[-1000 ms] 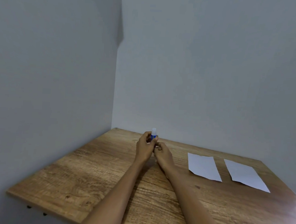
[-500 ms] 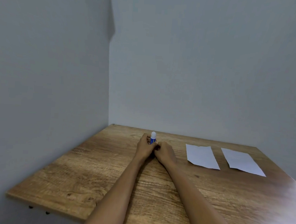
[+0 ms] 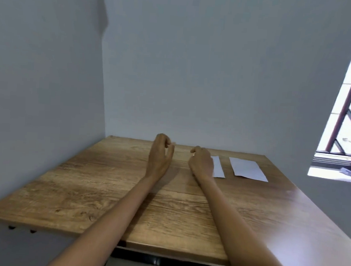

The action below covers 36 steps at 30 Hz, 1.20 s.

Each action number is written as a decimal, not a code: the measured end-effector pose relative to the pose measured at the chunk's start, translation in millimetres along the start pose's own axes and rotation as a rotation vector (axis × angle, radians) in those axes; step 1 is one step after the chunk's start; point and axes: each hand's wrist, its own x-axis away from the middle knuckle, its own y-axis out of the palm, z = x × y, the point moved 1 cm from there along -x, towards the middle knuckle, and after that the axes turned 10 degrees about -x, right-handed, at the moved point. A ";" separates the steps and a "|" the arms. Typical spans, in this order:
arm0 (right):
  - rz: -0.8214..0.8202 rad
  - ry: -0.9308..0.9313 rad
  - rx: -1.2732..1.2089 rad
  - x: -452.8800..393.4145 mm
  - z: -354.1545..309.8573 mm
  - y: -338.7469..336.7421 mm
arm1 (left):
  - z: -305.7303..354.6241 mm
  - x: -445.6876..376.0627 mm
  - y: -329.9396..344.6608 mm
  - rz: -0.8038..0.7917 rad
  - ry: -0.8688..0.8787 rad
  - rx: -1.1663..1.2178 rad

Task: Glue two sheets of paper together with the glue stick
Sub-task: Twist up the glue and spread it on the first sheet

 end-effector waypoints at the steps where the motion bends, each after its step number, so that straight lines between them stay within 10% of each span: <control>1: 0.032 0.023 0.073 -2.5 10.6 -11.5 | 9.2 0.6 9.9 -0.110 0.014 0.005; 5: -0.033 0.181 0.214 -3.5 51.1 -38.6 | 25.9 -0.3 64.1 -0.485 -0.321 -0.027; 10: -0.080 0.159 0.258 -9.5 63.1 -36.2 | 36.0 -15.4 97.2 -0.594 -0.811 0.125; 19: -0.047 0.127 0.219 -18.4 74.5 -28.8 | 41.5 -33.4 100.2 -0.629 -1.028 0.210; 26: -0.040 0.180 0.145 -19.7 75.7 -28.3 | 43.7 -36.1 94.7 -0.680 -0.867 -0.059; 36: -0.053 0.194 0.135 -17.6 74.1 -29.6 | 48.9 -36.5 93.7 -0.749 -1.111 0.232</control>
